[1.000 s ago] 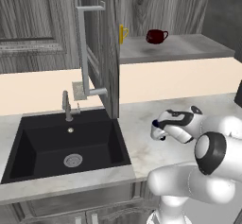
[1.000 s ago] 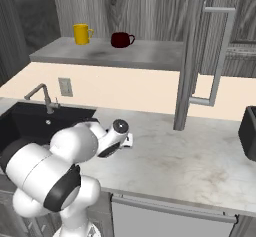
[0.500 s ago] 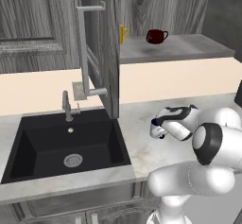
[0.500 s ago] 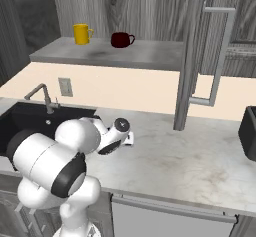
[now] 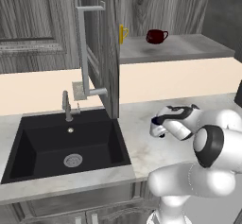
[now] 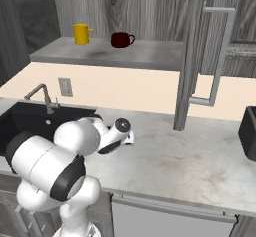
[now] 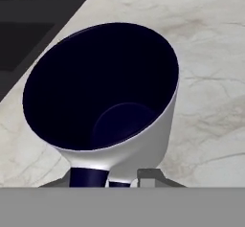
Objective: Pick the mug on the counter and place it in the cabinet with the handle facing the right, like the mugs already inside.
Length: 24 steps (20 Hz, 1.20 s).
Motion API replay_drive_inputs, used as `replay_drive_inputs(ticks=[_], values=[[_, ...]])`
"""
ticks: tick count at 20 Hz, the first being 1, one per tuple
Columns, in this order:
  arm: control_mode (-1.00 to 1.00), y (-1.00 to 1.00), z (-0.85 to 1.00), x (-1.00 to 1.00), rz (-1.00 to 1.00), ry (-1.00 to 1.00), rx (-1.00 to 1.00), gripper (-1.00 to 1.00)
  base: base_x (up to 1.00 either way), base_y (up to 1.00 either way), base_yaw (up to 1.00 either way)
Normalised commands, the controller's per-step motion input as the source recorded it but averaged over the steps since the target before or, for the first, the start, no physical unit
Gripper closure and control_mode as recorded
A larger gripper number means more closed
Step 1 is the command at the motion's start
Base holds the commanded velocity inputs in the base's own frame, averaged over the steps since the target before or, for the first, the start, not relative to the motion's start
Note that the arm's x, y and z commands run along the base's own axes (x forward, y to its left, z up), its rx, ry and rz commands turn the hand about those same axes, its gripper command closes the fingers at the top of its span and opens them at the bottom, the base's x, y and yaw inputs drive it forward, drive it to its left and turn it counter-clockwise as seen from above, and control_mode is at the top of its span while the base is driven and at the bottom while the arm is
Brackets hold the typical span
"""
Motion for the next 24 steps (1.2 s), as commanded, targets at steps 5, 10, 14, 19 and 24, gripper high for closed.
replay_drive_inputs(ticks=[5, 10, 14, 19, 24], values=[[-1.0, 0.05, 0.59, -0.29, 0.09, -0.2, 0.0, 1.0, 0.0, 0.0, 0.0], [-1.0, 0.13, 0.79, -0.12, 0.11, -0.18, 0.0, 1.0, 0.0, 0.0, 0.0], [-1.0, 0.2, 0.82, 0.0, 0.11, -0.08, 0.01, 1.0, 0.0, 0.0, 0.0], [-1.0, 0.23, 0.73, 0.0, 0.1, -0.02, 0.01, 1.0, 0.0, 0.0, 0.0], [-1.0, 0.21, 0.68, -0.01, 0.08, 0.0, 0.0, 1.0, 0.0, 0.0, 0.0]])
